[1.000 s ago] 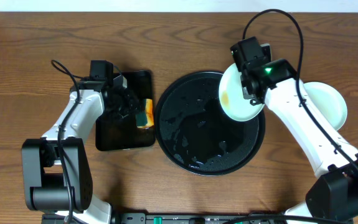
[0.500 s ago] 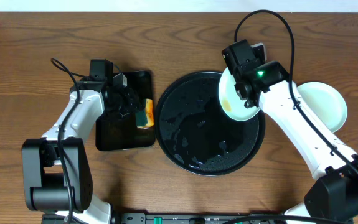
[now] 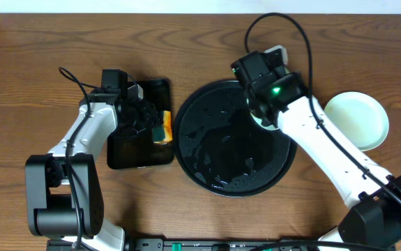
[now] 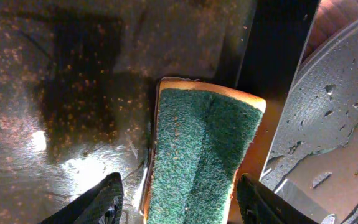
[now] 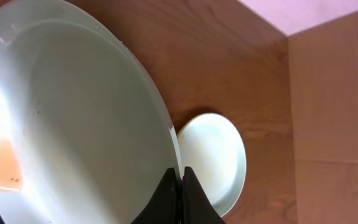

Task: Clean dirty plates on tray and stack at the side
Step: 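Lift the light-blue plate by its rim with the right gripper, then carry the light-blue plate right toward the plate stack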

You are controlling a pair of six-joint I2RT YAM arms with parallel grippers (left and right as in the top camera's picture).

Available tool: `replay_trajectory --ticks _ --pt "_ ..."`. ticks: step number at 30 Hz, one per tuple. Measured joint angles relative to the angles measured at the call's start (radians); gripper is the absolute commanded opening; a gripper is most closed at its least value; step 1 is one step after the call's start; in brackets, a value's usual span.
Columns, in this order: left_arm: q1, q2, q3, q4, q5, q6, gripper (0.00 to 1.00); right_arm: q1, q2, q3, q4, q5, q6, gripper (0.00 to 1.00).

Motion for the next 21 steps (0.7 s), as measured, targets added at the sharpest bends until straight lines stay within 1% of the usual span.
replay_trajectory --ticks 8,16,21 --pt "0.000 0.000 -0.007 0.004 0.004 0.003 0.60 0.042 0.000 0.000 0.007 0.023 -0.005 0.01" --pt "-0.002 0.000 -0.037 0.031 0.007 0.008 0.60 0.058 0.000 0.000 0.010 0.037 -0.008 0.01" --pt "-0.022 0.000 -0.061 0.068 0.007 0.009 0.58 0.079 0.000 0.000 0.011 0.045 -0.008 0.01"
